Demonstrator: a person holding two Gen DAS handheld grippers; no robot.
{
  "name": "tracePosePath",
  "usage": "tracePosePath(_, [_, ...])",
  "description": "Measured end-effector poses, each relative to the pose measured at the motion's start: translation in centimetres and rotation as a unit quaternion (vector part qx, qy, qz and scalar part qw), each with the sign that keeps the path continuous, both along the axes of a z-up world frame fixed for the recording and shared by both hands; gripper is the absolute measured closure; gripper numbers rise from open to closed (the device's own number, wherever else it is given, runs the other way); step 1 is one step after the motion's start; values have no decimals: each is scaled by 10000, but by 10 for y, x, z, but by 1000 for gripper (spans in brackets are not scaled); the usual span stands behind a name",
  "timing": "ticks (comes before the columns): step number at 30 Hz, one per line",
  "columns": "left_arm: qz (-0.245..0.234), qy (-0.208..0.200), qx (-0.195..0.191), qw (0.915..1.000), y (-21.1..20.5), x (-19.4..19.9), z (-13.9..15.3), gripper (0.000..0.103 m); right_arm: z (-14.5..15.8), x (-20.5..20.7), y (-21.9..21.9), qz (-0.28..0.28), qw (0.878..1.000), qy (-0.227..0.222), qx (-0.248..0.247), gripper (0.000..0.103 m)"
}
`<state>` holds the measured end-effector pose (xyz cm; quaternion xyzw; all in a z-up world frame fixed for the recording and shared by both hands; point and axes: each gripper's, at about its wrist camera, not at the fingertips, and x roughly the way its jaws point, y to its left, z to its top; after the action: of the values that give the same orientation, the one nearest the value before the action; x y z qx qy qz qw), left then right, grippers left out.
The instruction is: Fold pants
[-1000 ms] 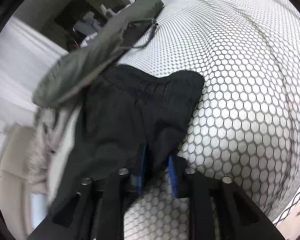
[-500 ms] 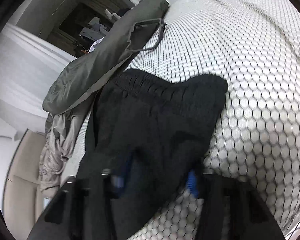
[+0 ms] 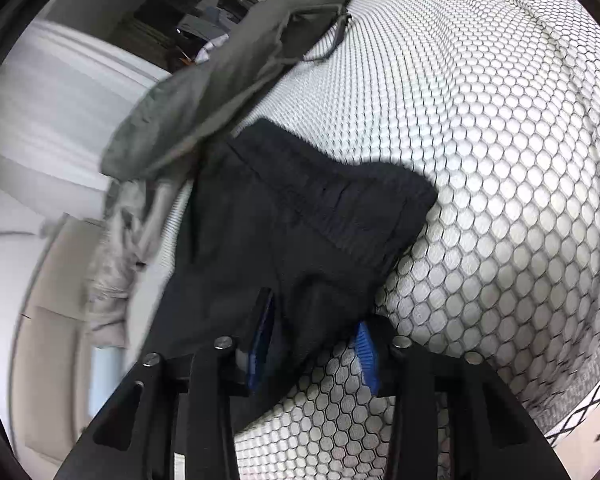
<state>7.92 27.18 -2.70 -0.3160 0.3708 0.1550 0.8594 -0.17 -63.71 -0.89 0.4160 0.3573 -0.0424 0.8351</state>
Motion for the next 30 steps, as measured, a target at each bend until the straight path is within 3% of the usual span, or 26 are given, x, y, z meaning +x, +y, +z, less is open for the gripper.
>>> tracePosePath(3, [49, 41, -97, 9999, 2, 3, -4, 99, -3, -2, -15, -541, 9982, -253, 108, 45])
tracePosePath(4, [52, 53, -109, 9999, 3, 4, -6, 99, -7, 1, -20, -652, 9974, -232, 193, 51])
tracePosePath(6, [70, 50, -140, 9999, -1, 12, -8, 99, -8, 6, -23, -781, 9968, -128, 94, 86])
tracePosePath(7, [71, 33, -147, 9999, 0, 11, -8, 99, -4, 4, -22, -798, 9966, -200, 21, 92])
tracePosePath(10, [59, 13, -151, 9999, 1, 8, -9, 99, 15, -9, -14, -658, 9964, -380, -387, 92])
tracePosePath(11, [40, 45, -156, 9999, 2, 9, -11, 99, 13, -9, -13, -616, 9959, -163, -640, 91])
tracePosePath(12, [19, 101, -151, 9998, 2, 10, -13, 98, 4, -6, -15, -549, 9954, 166, -773, 81])
tracePosePath(13, [-5, 135, -108, 9999, 2, 11, -13, 97, -8, 2, -16, -417, 9937, 626, -835, 78])
tracePosePath(14, [19, 158, 12, 9999, 1, 11, -10, 94, -12, 1, -19, -423, 9946, 642, -703, 78])
tracePosePath(16, [134, 151, 310, 9993, -4, 6, 0, 86, 2, -9, -22, -586, 9955, 406, -624, 69])
tracePosePath(18, [220, 34, 550, 9982, -9, -2, 15, 67, 24, -20, -20, -793, 9919, 75, -992, 44])
tracePosePath(19, [240, -105, 617, 9978, -13, -8, 23, 59, 32, -21, -19, -806, 9904, -31, -1126, 43])
tracePosePath(21, [219, -399, 824, 9956, -22, -13, 36, 31, 46, -15, -18, -611, 9890, -155, -1337, 42])
tracePosePath(22, [146, -459, 898, 9948, -27, -12, 40, 26, 50, -6, -15, -401, 9899, -190, -1348, 40])
tracePosePath(24, [-158, -461, 894, 9948, -39, -4, 41, 18, 54, 18, -14, 30, 9913, -216, -1299, 24])
tracePosePath(25, [-379, -437, 859, 9946, -46, 2, 40, 16, 54, 31, -16, 272, 9906, -212, -1326, 21])
tracePosePath(27, [-783, -442, 821, 9926, -63, 14, 38, 0, 55, 63, -11, 735, 9857, -123, -1511, 18])
tracePosePath(30, [-1139, -418, 747, 9898, -86, 29, 34, 1, 52, 101, -8, 1264, 9776, -131, -1680, 18])
